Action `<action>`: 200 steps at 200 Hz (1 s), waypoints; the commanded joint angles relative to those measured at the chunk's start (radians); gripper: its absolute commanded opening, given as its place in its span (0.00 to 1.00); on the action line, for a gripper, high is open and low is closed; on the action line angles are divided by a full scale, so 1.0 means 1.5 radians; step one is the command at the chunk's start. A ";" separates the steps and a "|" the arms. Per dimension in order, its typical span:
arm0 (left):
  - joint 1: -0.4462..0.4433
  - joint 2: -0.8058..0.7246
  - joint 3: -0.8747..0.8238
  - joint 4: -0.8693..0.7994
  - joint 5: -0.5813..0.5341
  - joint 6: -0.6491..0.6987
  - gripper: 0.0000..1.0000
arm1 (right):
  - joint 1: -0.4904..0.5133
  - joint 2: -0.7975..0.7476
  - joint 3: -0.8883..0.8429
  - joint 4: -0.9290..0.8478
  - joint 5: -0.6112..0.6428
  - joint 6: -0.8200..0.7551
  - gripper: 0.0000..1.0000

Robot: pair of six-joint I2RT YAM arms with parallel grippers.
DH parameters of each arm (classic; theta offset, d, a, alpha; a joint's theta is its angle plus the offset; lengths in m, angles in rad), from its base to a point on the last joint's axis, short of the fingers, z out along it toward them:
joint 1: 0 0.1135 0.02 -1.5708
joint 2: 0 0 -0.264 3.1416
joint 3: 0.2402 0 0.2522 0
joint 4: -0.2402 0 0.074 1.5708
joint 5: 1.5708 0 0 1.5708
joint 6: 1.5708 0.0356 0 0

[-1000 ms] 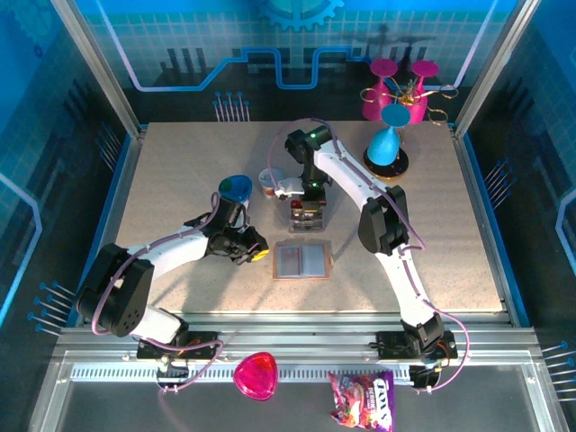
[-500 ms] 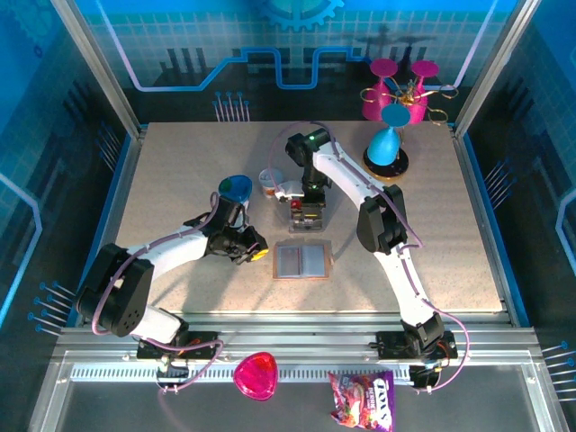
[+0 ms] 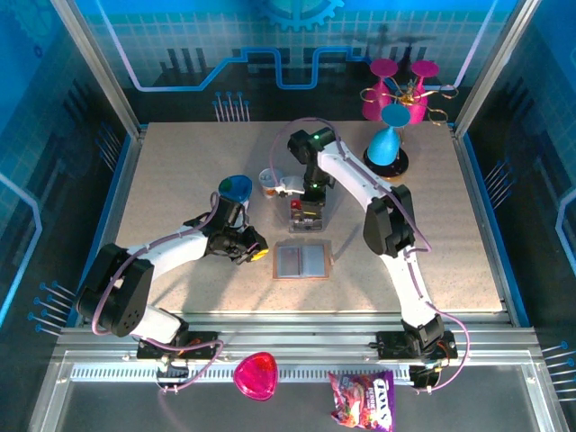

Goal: Take the credit cards out of the card holder

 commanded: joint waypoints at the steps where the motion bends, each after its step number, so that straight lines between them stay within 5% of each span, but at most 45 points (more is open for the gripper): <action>1: 0.006 -0.004 0.021 -0.010 0.016 0.004 0.16 | -0.014 -0.060 -0.042 0.085 -0.055 0.135 0.15; 110: 0.005 0.033 0.046 0.025 0.042 0.006 0.16 | -0.015 -0.274 -0.438 0.414 -0.112 0.802 0.09; 200: -0.017 0.076 0.055 0.053 0.063 0.004 0.16 | 0.009 -0.431 -0.721 0.682 -0.275 1.066 0.09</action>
